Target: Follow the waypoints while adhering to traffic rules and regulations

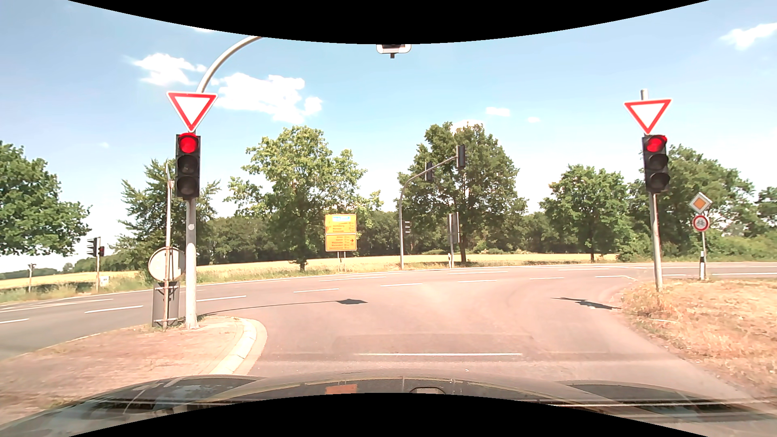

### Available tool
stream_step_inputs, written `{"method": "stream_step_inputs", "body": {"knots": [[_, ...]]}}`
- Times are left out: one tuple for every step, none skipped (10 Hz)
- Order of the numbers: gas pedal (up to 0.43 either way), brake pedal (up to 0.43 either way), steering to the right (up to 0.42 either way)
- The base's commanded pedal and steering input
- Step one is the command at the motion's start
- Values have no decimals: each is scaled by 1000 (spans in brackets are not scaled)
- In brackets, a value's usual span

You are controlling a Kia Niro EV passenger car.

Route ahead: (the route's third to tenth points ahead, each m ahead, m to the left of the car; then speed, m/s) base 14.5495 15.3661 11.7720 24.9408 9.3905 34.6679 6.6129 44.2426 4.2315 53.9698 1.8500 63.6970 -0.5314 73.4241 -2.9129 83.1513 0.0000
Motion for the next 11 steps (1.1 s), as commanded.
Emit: {"method": "stream_step_inputs", "body": {"knots": [[0,0,-6],[0,0,-6],[0,0,-6],[0,0,-6],[0,0,-6],[0,0,-6],[0,0,-6],[0,0,-6],[0,0,-6],[0,0,-6],[0,0,-6]]}}
